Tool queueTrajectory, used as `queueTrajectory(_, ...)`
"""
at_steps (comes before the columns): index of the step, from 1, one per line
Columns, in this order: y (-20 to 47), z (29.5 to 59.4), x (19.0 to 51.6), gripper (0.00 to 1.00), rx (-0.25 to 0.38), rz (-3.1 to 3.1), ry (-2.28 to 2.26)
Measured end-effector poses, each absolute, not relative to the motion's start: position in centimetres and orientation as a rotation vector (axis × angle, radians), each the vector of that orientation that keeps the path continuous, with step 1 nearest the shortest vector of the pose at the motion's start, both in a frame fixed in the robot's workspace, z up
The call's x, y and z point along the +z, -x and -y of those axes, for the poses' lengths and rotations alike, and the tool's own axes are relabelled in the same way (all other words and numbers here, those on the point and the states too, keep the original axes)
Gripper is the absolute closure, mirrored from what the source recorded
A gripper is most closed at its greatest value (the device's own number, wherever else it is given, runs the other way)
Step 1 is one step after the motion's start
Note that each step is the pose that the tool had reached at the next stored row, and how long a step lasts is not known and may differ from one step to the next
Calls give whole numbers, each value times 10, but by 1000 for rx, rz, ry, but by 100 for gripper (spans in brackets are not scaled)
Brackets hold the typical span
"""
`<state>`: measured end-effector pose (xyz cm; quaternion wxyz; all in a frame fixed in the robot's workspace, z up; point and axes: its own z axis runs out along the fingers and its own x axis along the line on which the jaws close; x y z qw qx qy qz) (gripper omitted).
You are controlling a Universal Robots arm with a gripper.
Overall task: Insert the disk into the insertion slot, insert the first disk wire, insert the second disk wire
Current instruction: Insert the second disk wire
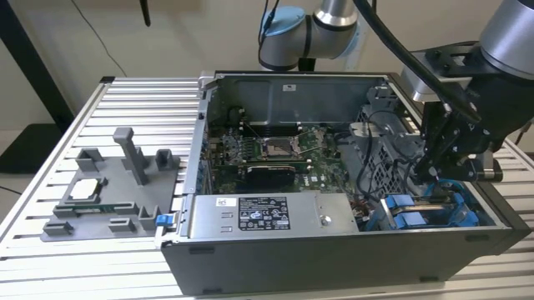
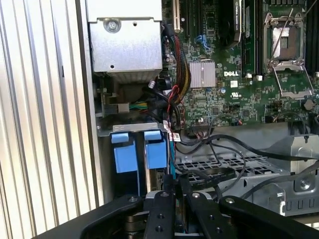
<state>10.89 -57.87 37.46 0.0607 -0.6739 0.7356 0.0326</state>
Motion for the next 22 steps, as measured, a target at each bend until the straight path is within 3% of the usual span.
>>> queueTrajectory(22,-111,579,361,100,91,-2248,2058)
